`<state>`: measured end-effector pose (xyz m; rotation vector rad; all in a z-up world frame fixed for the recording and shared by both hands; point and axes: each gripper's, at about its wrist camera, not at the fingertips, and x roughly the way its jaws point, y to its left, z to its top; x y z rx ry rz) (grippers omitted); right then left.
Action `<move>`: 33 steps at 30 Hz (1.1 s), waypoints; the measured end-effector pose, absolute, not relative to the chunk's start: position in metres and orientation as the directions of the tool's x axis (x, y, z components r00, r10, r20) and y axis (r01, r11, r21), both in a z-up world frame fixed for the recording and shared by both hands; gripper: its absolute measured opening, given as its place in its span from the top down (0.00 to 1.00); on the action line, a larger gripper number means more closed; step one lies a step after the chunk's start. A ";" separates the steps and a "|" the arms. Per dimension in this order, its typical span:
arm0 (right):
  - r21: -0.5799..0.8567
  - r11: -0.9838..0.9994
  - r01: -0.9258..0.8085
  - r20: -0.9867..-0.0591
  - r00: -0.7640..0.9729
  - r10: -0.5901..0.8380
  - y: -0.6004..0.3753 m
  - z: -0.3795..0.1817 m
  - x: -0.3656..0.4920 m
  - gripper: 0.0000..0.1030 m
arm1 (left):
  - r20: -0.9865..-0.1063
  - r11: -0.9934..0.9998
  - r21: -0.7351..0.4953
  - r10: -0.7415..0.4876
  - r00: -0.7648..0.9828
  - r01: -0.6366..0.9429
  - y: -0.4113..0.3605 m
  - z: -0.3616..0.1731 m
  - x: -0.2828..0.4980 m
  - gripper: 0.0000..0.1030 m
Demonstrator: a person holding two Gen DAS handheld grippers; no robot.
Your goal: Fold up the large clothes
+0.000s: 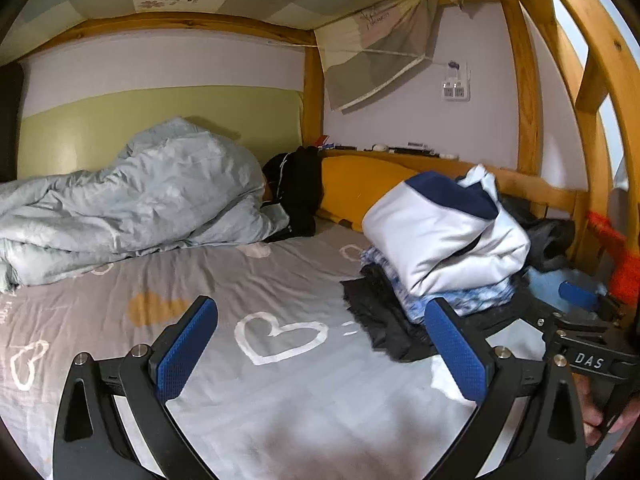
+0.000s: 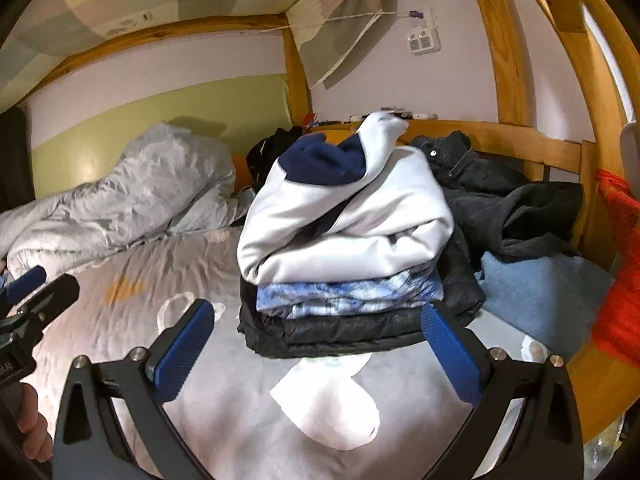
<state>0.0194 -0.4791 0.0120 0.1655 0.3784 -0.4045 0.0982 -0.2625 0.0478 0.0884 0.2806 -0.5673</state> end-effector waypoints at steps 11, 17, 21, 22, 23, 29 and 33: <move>0.029 0.905 0.424 -0.401 0.834 -0.378 -0.474 -0.012 0.030 0.00 | -0.308 0.844 0.017 -0.506 0.806 0.536 -0.273 0.014 0.114 0.00; 0.010 0.897 0.441 -0.397 0.825 -0.401 -0.477 -0.016 0.030 0.00 | -0.291 0.857 0.016 -0.489 0.822 0.516 -0.272 -0.003 0.120 0.00; -0.006 0.898 0.441 -0.399 0.822 -0.406 -0.476 -0.018 0.031 0.00 | -0.279 0.859 0.025 -0.486 0.829 0.512 -0.274 -0.013 0.122 0.00; -0.009 0.897 0.442 -0.397 0.822 -0.409 -0.476 -0.018 0.031 0.00 | -0.278 0.858 0.022 -0.488 0.827 0.513 -0.273 -0.015 0.123 0.00; -0.010 0.896 0.444 -0.395 0.822 -0.411 -0.476 -0.018 0.031 0.00 | -0.277 0.858 0.018 -0.488 0.827 0.513 -0.273 -0.017 0.124 0.00; -0.030 0.890 0.456 -0.393 0.813 -0.430 -0.474 -0.021 0.031 0.00 | -0.266 0.852 0.015 -0.501 0.824 0.523 -0.272 -0.032 0.124 0.00; -0.047 0.888 0.457 -0.396 0.808 -0.437 -0.472 -0.022 0.033 0.00 | -0.252 0.845 0.031 -0.510 0.822 0.534 -0.274 -0.040 0.119 0.00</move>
